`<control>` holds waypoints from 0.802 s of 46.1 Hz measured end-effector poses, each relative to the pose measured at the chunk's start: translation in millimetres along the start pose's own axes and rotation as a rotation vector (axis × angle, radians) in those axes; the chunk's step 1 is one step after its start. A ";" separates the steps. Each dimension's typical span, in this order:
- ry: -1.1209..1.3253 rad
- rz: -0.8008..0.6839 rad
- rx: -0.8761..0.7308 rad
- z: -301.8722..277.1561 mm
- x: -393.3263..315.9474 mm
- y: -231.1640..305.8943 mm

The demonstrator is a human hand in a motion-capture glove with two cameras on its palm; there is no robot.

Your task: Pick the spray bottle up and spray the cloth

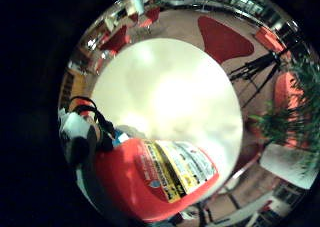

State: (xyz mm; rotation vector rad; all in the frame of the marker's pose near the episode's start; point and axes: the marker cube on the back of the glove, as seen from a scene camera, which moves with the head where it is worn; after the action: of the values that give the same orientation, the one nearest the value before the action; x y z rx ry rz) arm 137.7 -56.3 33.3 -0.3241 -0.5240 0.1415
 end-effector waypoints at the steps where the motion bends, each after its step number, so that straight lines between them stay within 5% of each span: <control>1: 0.032 0.000 -0.024 -2.1 -5.7 0.8; 17: 0.466 0.048 -0.254 -8.4 -86.1 11.7; 37: 0.590 0.089 -0.392 42.8 -96.3 19.8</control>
State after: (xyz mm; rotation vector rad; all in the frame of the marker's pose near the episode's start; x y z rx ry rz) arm 32.2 -46.9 16.5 -0.7427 0.0548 0.0229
